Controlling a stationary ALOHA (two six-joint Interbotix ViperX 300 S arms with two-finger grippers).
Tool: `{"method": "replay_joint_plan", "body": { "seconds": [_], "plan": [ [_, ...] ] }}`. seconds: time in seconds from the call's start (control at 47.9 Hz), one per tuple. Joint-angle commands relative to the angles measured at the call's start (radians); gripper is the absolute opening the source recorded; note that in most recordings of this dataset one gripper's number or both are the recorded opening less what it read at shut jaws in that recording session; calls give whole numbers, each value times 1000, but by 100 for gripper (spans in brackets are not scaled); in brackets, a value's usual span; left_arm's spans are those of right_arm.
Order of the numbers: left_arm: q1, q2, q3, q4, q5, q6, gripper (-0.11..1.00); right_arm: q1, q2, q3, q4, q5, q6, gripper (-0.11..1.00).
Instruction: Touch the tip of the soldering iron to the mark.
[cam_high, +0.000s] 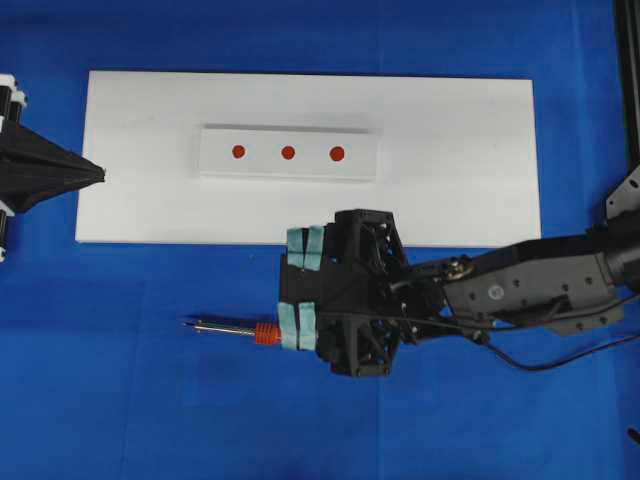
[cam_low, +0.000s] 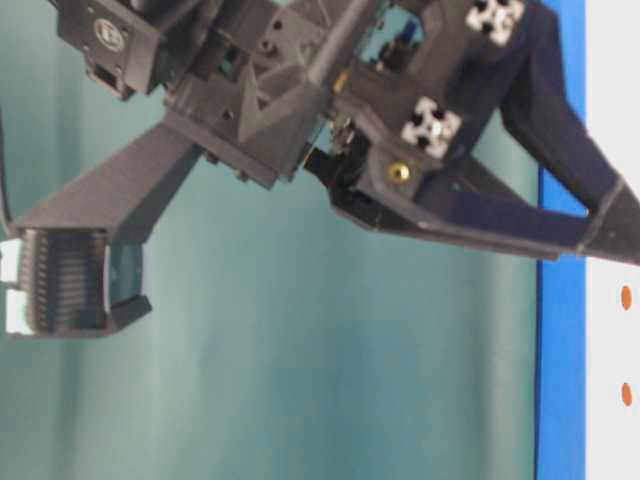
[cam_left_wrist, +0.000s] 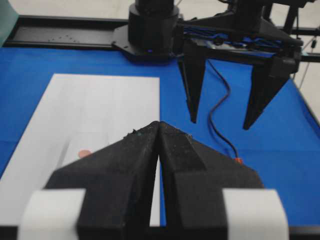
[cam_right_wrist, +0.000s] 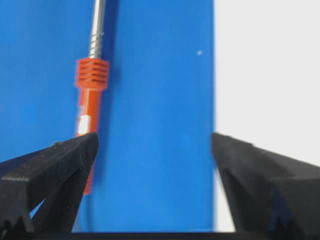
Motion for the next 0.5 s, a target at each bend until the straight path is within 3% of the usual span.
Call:
{"method": "replay_joint_plan", "body": {
  "seconds": [0.0, 0.272, 0.48],
  "plan": [
    [-2, 5, -14, 0, -5, -2, 0, -57, -32, -9, -26, -2, -17, 89],
    [-2, 3, -14, 0, -5, -2, 0, -235, -43, -5, -17, -32, -153, 89],
    [-2, 5, -12, 0, -5, -5, 0, -272, -84, 35, -3, -67, -184, 89]
  ]
}}
